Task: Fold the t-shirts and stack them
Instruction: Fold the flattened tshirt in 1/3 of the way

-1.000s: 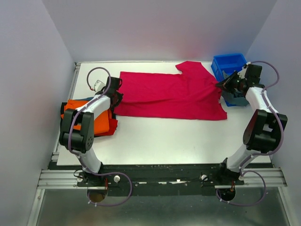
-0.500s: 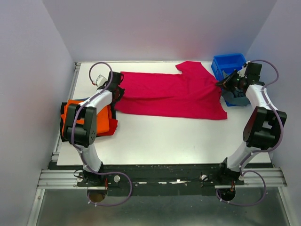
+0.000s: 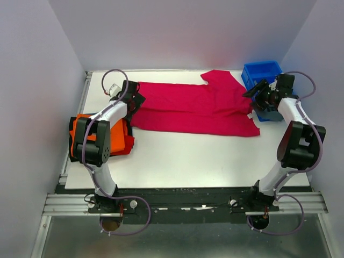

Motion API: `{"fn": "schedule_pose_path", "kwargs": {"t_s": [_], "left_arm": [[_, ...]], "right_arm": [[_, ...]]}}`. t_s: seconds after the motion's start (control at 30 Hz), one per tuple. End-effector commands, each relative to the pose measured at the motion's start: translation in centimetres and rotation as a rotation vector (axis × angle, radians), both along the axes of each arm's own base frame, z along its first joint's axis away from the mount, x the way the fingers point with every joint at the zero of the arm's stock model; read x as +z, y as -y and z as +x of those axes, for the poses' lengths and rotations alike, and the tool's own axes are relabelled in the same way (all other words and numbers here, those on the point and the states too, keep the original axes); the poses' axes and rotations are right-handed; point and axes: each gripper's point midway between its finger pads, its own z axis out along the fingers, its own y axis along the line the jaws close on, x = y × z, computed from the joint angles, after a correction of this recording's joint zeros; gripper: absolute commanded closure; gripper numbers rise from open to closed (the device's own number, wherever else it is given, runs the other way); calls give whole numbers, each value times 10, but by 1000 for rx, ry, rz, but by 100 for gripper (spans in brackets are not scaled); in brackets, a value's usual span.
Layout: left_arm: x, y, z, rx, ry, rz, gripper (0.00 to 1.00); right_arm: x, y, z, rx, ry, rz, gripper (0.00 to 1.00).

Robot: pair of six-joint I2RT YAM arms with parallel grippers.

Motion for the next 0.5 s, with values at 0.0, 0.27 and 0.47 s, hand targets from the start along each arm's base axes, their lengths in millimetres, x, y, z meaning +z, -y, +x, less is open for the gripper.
{"fn": "schedule_pose_path", "kwargs": {"t_s": [0.0,0.27,0.47], "left_arm": [[52,-7,-11,-33,98,71,1],[31,-1,-90,28,74,-12,11],[4,11,-112,16,72,-73,17]], "right_arm": [[24,-2,-42,-90,56,-84,30],[-29,26,-144,-453,-31,-154,54],[-69,35,-161,-508,-150,-112,54]]}}
